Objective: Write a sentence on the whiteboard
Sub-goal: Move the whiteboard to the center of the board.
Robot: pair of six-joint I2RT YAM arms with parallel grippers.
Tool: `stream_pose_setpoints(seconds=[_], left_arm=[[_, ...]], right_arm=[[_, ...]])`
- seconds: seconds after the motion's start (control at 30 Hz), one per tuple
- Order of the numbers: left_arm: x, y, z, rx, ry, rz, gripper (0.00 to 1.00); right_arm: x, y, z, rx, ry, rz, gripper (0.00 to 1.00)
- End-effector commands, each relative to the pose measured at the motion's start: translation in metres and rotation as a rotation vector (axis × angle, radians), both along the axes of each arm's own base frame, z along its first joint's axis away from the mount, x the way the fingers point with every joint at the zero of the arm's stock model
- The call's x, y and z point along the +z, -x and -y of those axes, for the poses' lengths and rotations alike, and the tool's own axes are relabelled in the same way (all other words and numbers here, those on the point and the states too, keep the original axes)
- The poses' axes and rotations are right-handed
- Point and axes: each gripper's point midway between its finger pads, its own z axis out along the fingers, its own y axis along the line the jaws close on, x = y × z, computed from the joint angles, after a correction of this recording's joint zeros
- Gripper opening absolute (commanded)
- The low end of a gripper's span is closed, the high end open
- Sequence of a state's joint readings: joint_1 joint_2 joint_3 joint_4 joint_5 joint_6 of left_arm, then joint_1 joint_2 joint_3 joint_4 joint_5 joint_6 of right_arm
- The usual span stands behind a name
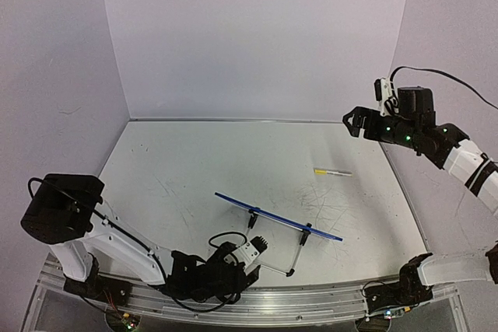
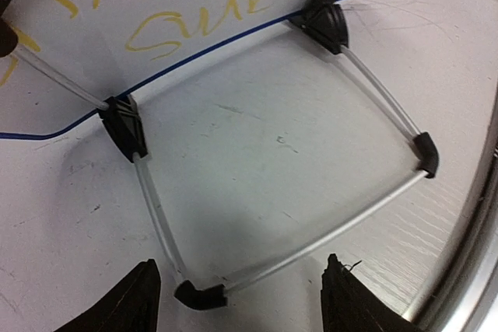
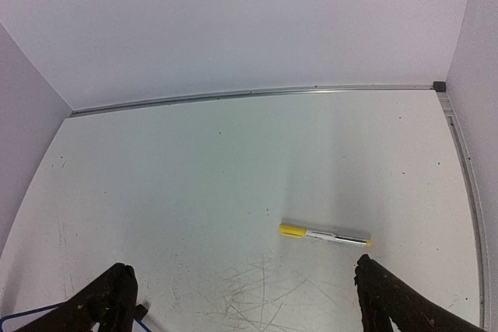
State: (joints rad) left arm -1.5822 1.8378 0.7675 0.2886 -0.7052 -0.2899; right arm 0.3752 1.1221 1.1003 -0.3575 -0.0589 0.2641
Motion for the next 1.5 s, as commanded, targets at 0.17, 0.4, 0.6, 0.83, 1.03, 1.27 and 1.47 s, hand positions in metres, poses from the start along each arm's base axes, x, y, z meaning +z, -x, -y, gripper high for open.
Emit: stream_pose_setpoints(seconds=[0.17,0.4,0.6,0.83,1.03,1.27,1.47], left_arm=[[-0.008,-0.043,-0.020,0.216,-0.026,0.012,0.63],[-0.030,-0.063,-0.061,0.358,-0.109,0.010,0.57],[-0.032,-0.081,-0.087,0.452,-0.127,0.016,0.54],[-0.027,-0.109,-0.119,0.538,-0.160,0.035,0.53],[-0.019,-0.127,-0.140,0.595,-0.182,0.067,0.53],[-0.001,-0.133,-0.141,0.631,-0.103,0.027,0.54],[0.021,-0.122,-0.143,0.633,-0.012,-0.063,0.67]], right_arm=[[0.007,-0.001,-0.002,0.008,-0.020,0.022,0.98],[0.003,-0.003,-0.003,0.008,-0.019,0.012,0.98],[0.002,-0.006,-0.005,0.013,-0.021,0.005,0.98],[-0.005,-0.010,-0.010,0.030,-0.023,-0.017,0.98],[-0.011,-0.013,-0.015,0.046,-0.029,-0.033,0.98],[-0.015,-0.014,-0.018,0.054,-0.030,-0.041,0.98],[-0.016,-0.015,-0.018,0.055,-0.024,-0.039,0.98]])
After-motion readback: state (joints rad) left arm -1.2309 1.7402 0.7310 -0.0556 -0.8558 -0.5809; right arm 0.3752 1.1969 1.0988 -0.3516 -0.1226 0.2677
